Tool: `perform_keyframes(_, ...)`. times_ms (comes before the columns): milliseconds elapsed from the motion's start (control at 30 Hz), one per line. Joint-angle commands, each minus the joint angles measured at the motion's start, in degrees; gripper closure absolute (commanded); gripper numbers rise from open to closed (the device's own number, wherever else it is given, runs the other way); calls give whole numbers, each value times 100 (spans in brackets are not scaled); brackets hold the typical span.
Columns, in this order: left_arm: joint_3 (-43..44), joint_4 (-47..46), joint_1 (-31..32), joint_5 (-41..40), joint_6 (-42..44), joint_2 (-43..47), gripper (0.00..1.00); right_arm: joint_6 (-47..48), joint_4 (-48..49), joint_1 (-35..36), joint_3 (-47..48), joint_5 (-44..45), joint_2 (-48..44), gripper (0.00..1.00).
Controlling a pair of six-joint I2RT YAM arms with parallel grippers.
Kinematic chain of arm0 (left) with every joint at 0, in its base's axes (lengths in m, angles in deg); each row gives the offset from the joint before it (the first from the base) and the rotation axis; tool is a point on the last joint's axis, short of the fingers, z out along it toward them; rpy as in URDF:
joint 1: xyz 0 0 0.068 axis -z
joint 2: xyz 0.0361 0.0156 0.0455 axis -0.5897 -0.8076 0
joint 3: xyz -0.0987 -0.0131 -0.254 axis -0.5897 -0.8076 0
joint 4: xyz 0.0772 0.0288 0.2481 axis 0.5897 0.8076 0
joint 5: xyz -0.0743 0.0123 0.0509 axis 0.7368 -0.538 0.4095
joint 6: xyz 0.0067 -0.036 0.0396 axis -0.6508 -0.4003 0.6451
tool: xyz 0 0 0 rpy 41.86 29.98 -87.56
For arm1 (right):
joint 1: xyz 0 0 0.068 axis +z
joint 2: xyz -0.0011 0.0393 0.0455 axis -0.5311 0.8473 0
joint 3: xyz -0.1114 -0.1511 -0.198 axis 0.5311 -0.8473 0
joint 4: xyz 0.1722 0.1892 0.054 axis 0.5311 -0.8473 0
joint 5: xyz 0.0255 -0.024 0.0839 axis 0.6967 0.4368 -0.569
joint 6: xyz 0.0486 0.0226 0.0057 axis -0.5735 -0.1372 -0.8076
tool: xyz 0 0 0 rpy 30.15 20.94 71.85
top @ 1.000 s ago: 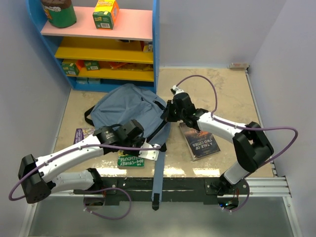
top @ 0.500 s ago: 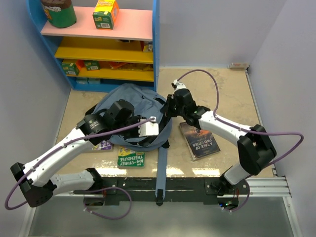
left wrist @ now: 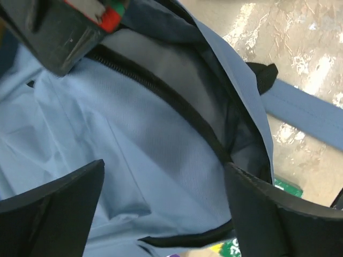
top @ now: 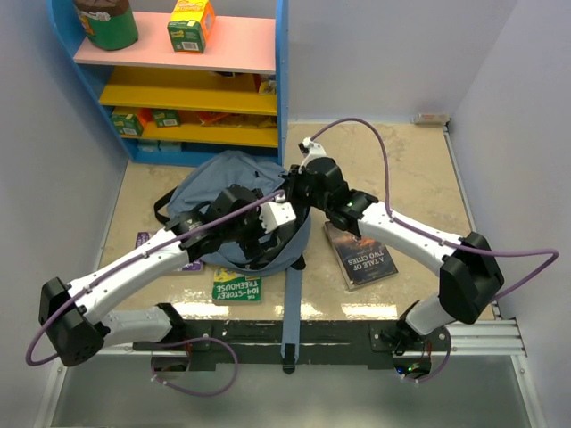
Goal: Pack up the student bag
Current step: Unzip the student bag at the center of the board.
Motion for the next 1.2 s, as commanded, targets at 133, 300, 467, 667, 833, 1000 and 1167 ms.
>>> perform_keyframes(133, 423, -37, -651, 1703, -1039, -306, 0, -256, 328, 134, 249, -54, -273, 100)
perform_keyframes(300, 116, -248, -642, 1660, -1144, -385, 0, -361, 398, 143, 257, -54, -291, 100)
perform_keyframes(467, 28, -485, -633, 1915, -1259, -596, 0, -370, 389, 178, 328, -54, -300, 100)
perform_keyframes(667, -596, -1257, -730, 641, -1171, -649, 0, -405, 363, 204, 196, -54, -554, 100)
perform_keyframes(833, -623, -1479, -915, 404, -1162, -623, 38, -414, 354, 204, -15, -54, -652, 100)
perform_keyframes(1000, -649, -1514, -967, 60, -1127, -500, 83, -361, 328, 204, -68, -18, -643, 100)
perform_keyframes(1167, -711, -1444, -1081, -72, -1179, -272, 100, -99, 13, 204, 99, 208, -652, 93)
